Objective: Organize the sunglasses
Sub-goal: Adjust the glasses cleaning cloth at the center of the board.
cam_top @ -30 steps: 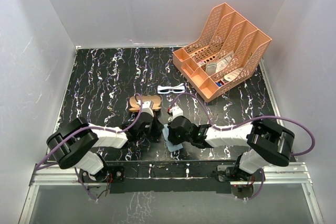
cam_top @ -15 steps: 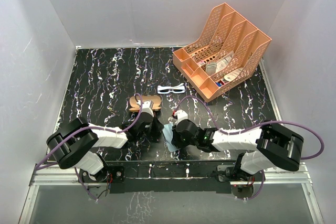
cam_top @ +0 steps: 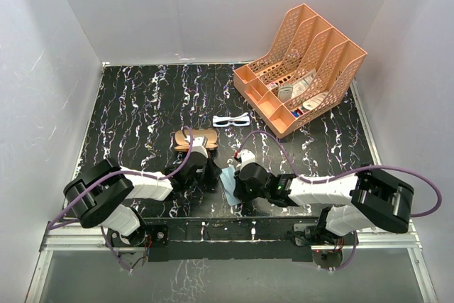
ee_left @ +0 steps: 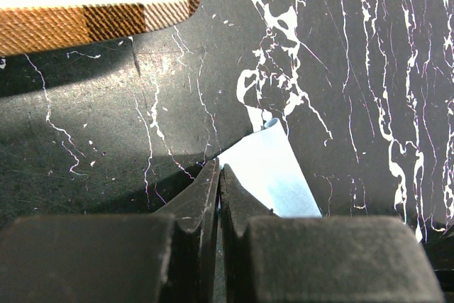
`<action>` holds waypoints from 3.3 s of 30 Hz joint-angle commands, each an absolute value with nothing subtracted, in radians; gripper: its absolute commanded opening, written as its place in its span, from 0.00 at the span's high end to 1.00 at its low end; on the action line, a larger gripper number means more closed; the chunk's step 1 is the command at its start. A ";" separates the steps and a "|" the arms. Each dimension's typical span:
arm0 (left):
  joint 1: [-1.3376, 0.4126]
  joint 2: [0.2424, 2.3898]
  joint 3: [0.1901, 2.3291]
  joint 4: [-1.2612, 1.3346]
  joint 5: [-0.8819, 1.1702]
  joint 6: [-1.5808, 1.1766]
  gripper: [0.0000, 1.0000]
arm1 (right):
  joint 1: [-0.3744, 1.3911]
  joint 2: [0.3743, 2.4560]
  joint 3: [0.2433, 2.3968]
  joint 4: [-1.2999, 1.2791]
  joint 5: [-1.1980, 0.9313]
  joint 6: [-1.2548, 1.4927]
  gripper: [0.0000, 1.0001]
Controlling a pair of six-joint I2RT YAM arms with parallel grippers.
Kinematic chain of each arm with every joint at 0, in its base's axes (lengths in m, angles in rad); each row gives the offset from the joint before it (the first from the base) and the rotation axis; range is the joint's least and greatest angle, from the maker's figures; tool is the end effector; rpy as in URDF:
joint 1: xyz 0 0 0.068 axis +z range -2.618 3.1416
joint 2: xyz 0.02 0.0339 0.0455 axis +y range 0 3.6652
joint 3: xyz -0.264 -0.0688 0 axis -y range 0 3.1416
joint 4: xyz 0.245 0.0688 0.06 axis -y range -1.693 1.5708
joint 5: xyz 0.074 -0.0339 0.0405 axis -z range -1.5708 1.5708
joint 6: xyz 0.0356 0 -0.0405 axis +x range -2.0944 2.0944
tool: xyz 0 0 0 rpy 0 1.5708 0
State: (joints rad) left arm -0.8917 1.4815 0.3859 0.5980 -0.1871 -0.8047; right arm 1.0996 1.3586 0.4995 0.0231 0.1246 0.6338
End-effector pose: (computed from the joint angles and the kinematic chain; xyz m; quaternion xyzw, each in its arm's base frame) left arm 0.1670 -0.1963 0.1340 -0.0105 0.8570 -0.3287 0.3968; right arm 0.1143 0.2146 0.1441 -0.1932 0.9115 0.2356 0.2764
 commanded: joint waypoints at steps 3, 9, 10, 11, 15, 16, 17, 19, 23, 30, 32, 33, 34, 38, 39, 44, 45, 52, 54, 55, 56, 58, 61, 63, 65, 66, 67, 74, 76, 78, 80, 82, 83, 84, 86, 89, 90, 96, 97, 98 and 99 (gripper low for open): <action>-0.890 1.502 0.376 0.480 -0.179 -0.787 1.00 | 1.112 1.280 0.522 -0.111 0.139 0.627 1.00; -0.889 1.506 0.375 0.485 -0.179 -0.789 1.00 | 1.113 1.224 0.488 -0.140 0.145 0.665 1.00; -0.889 1.508 0.376 0.485 -0.179 -0.789 1.00 | 1.113 1.221 0.477 -0.142 0.146 0.670 1.00; -0.889 1.506 0.376 0.486 -0.178 -0.788 1.00 | 1.114 1.219 0.468 -0.143 0.146 0.674 1.00; -0.889 1.501 0.374 0.482 -0.179 -0.788 1.00 | 1.114 1.219 0.437 -0.141 0.140 0.693 1.00; -0.889 1.499 0.373 0.482 -0.178 -0.789 1.00 | 1.113 1.218 0.436 -0.137 0.138 0.691 1.00; -0.890 1.500 0.374 0.484 -0.179 -0.789 1.00 | 1.114 1.217 0.437 -0.136 0.142 0.691 1.00; -0.889 1.503 0.375 0.485 -0.176 -0.789 1.00 | 1.113 1.219 0.443 -0.140 0.148 0.692 1.00; -0.888 1.497 0.376 0.478 -0.179 -0.787 1.00 | 1.115 1.236 0.472 -0.186 0.178 0.709 1.00; -0.890 1.490 0.368 0.479 -0.181 -0.787 1.00 | 1.114 1.233 0.511 -0.319 0.255 0.775 1.00; -0.889 1.490 0.366 0.481 -0.181 -0.787 1.00 | 1.113 1.236 0.526 -0.347 0.265 0.781 1.00; -0.889 1.490 0.365 0.483 -0.180 -0.787 1.00 | 1.114 1.238 0.529 -0.351 0.265 0.783 1.00; -0.889 1.491 0.363 0.484 -0.180 -0.788 1.00 | 1.114 1.243 0.530 -0.357 0.269 0.784 1.00; -0.888 1.488 0.363 0.481 -0.178 -0.787 1.00 | 1.114 1.269 0.538 -0.360 0.278 0.771 1.00; -0.889 1.484 0.363 0.480 -0.179 -0.786 1.00 | 1.114 1.271 0.538 -0.351 0.272 0.762 1.00; -0.888 1.473 0.364 0.469 -0.184 -0.780 1.00 | 1.121 1.203 0.561 -0.329 0.256 0.736 1.00; -0.888 1.474 0.364 0.471 -0.182 -0.780 1.00 | 1.125 1.184 0.569 -0.324 0.252 0.726 1.00; -0.890 1.480 0.364 0.479 -0.179 -0.782 1.00 | 1.154 1.206 0.634 -0.247 0.191 0.698 1.00; -0.889 1.478 0.365 0.478 -0.180 -0.782 1.00 | 1.159 1.241 0.642 -0.203 0.173 0.697 1.00; -0.890 1.477 0.364 0.477 -0.180 -0.782 1.00 | 1.161 1.259 0.645 -0.184 0.165 0.697 1.00; -0.889 1.477 0.364 0.476 -0.180 -0.782 1.00 | 1.162 1.280 0.651 -0.170 0.157 0.697 1.00; -0.890 1.477 0.364 0.474 -0.181 -0.782 1.00 | 1.164 1.312 0.657 -0.137 0.145 0.697 1.00; -0.890 1.477 0.367 0.470 -0.182 -0.781 1.00 | 1.165 1.353 0.670 -0.102 0.131 0.694 1.00; -0.888 1.476 0.367 0.470 -0.182 -0.781 1.00 | 1.168 1.372 0.684 -0.091 0.128 0.692 1.00; -0.889 1.476 0.367 0.470 -0.183 -0.781 1.00 | 1.169 1.383 0.691 -0.081 0.124 0.690 1.00; -0.889 1.477 0.367 0.470 -0.184 -0.781 1.00 | 1.169 1.389 0.694 -0.078 0.125 0.690 1.00; -0.889 1.475 0.367 0.469 -0.184 -0.781 1.00 | 1.170 1.394 0.696 -0.076 0.123 0.690 1.00; -0.890 1.474 0.367 0.464 -0.185 -0.779 1.00 | 1.171 1.419 0.675 -0.061 0.108 0.699 1.00; -0.889 1.474 0.367 0.462 -0.186 -0.778 1.00 | 1.172 1.406 0.652 -0.063 0.111 0.707 1.00; -0.889 1.474 0.365 0.464 -0.187 -0.779 1.00 | 1.172 1.393 0.629 -0.066 0.112 0.716 1.00; -0.890 1.475 0.365 0.465 -0.187 -0.778 1.00 | 1.172 1.386 0.606 -0.067 0.108 0.727 1.00; -0.889 1.478 0.365 0.468 -0.187 -0.778 1.00 | 1.172 1.380 0.579 -0.064 0.099 0.736 1.00; -0.889 1.479 0.364 0.470 -0.186 -0.778 1.00 | 1.172 1.377 0.569 -0.063 0.099 0.741 1.00; -0.890 1.480 0.363 0.470 -0.185 -0.779 1.00 | 1.172 1.374 0.559 -0.063 0.098 0.744 1.00; -0.889 1.480 0.364 0.470 -0.186 -0.778 1.00 | 1.172 1.367 0.541 -0.065 0.099 0.754 1.00; -0.889 1.479 0.365 0.463 -0.187 -0.774 1.00 | 1.172 1.361 0.524 -0.089 0.109 0.767 1.00; -0.890 1.479 0.366 0.458 -0.187 -0.772 1.00 | 1.172 1.356 0.521 -0.101 0.116 0.771 1.00; -0.889 1.473 0.378 0.399 -0.206 -0.764 1.00 | 1.172 1.330 0.513 -0.204 0.151 0.795 1.00; -0.889 1.473 0.381 0.385 -0.210 -0.763 1.00 | 1.172 1.328 0.513 -0.218 0.154 0.797 1.00; -0.889 1.471 0.384 0.370 -0.213 -0.762 1.00 | 1.172 1.325 0.512 -0.231 0.156 0.798 1.00; -0.890 1.468 0.385 0.357 -0.216 -0.762 1.00 | 1.172 1.322 0.512 -0.241 0.159 0.799 1.00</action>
State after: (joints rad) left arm -0.8921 1.4712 0.3943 0.5613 -0.1890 -0.7956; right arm 1.1660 1.3369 0.5327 -0.1246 0.1162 0.7895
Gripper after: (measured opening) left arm 0.007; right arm 0.005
